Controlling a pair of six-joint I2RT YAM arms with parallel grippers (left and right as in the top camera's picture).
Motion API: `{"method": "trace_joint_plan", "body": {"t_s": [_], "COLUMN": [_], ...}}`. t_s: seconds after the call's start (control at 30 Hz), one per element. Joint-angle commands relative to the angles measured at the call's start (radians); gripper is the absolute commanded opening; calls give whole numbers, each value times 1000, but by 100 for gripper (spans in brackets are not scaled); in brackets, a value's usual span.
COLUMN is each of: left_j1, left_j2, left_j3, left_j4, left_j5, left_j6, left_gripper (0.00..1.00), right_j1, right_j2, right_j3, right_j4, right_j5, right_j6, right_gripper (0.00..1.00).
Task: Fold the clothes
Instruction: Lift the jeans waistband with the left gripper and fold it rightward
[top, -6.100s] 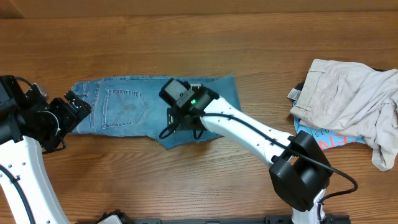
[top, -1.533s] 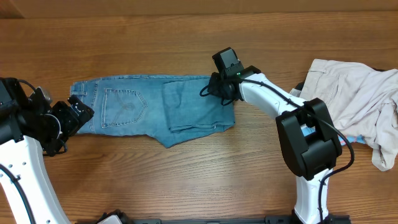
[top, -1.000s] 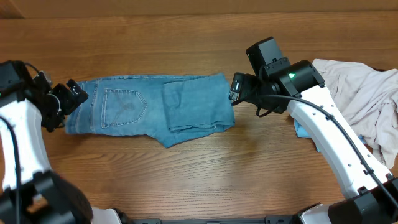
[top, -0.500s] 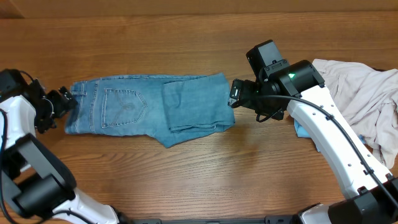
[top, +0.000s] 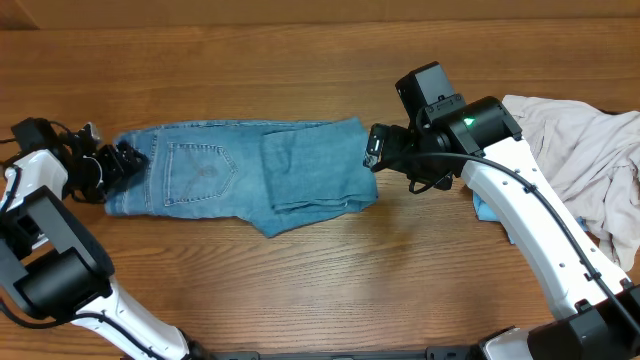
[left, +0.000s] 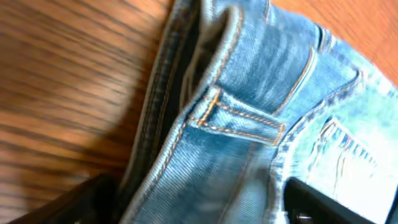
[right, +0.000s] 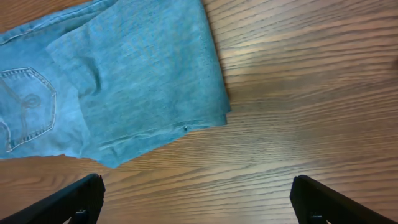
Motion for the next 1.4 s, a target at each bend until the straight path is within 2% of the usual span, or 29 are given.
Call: {"method": "trace_joint_plan", "body": {"t_s": [0.0,0.07,0.1,0.13,0.17,0.23,0.27,0.33,0.4,0.47,0.6,0.77,1.03,1.1,1.17,1.37], "left_j1": [-58,-80,-82,-82,-76,-58,-44,-34,-34,-34,-35,-138,-512,-608,-696,-811], "left_j2": [55,55,55,55,55,55,54,54,54,54,54,54,54,54,54,54], "left_j3": [-20,-20,-20,-20,-20,-17,-7,45,174,268,485,697,755,758,769,774], "left_j4": [-41,-42,-42,-44,-45,-50,-78,-174,-321,-398,-562,-723,-782,-781,-783,-805], "left_j5": [37,27,27,26,25,17,-34,-252,-465,-514,-538,-527,-512,-513,-515,-476], "left_j6": [45,44,43,29,-3,-31,-61,-160,-249,-296,-350,-341,-350,-354,-361,-417], "left_gripper": [79,56,38,13,4,4,4,4,4,4,4,4,4,4,4,4], "right_j1": [1,1,1,1,1,1,1,1,1,1,1,1,-2,-2,-3,-3], "right_j2": [1,1,1,1,1,1,1,1,1,1,1,2,66,97,146,261], "right_j3": [3,3,3,3,3,3,3,3,3,3,3,1,-113,-119,-119,-119], "right_j4": [2,-2,-4,-5,-6,-6,-8,-9,-9,-13,-17,31,170,171,187,232], "right_j5": [-14,-14,-14,-14,-14,-14,-14,-14,-14,-14,-13,-13,93,181,219,224], "right_j6": [-1,-1,-1,-1,-2,-2,-2,-2,-2,-2,-5,-5,11,76,78,140], "right_gripper": [100,100,100,100,100,100,100,100,100,100,100,100,100,100,100,100]}}
